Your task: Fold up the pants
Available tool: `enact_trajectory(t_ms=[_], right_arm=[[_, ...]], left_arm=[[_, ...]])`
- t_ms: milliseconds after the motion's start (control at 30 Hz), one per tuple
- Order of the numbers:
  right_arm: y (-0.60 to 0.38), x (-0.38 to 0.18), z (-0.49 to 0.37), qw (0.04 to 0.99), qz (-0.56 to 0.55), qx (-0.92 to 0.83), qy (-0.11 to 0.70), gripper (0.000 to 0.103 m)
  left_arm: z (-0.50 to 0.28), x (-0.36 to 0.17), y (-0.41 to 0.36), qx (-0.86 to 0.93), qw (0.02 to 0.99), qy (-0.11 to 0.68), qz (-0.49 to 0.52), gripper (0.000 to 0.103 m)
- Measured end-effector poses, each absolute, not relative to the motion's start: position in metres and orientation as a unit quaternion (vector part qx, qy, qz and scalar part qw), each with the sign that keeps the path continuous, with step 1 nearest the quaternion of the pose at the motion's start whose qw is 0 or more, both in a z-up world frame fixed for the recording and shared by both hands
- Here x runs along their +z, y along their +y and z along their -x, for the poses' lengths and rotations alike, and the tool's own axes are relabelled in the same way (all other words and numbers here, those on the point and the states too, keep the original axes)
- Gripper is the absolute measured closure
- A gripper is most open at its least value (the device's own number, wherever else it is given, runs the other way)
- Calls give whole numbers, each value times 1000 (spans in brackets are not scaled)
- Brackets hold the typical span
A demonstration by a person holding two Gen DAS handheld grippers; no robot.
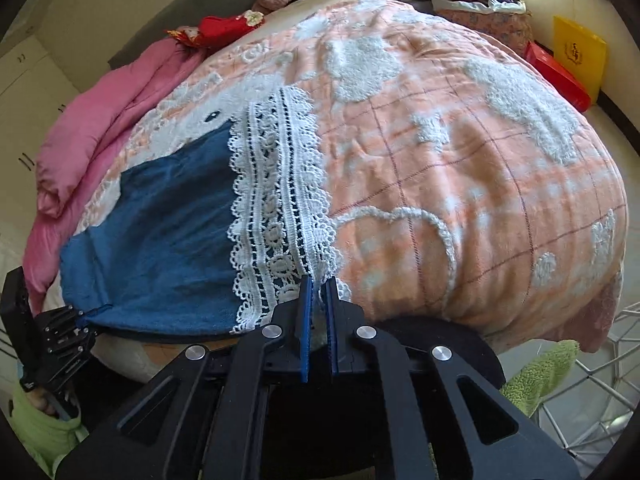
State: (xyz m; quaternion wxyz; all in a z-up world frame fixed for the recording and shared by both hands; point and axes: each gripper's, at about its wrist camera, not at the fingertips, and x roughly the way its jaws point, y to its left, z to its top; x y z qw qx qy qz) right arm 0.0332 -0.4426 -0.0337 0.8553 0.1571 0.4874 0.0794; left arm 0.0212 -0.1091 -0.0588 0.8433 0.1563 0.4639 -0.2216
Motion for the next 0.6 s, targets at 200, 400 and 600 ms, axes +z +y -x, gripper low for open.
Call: enact_trajectory(t_ms=[200, 400, 600], right_arm=[[-447, -28, -29, 860, -151, 61, 483, 81], [-447, 0, -19, 889, -138, 68, 432, 69], [-405, 6, -28, 889, -87, 134, 430, 58]], left_arm=[[-12, -50, -100, -245, 841, 466, -125, 66], [-4, -22, -56, -224, 866, 443, -66, 58], [-27, -6, 33, -53, 898, 436, 3, 34]])
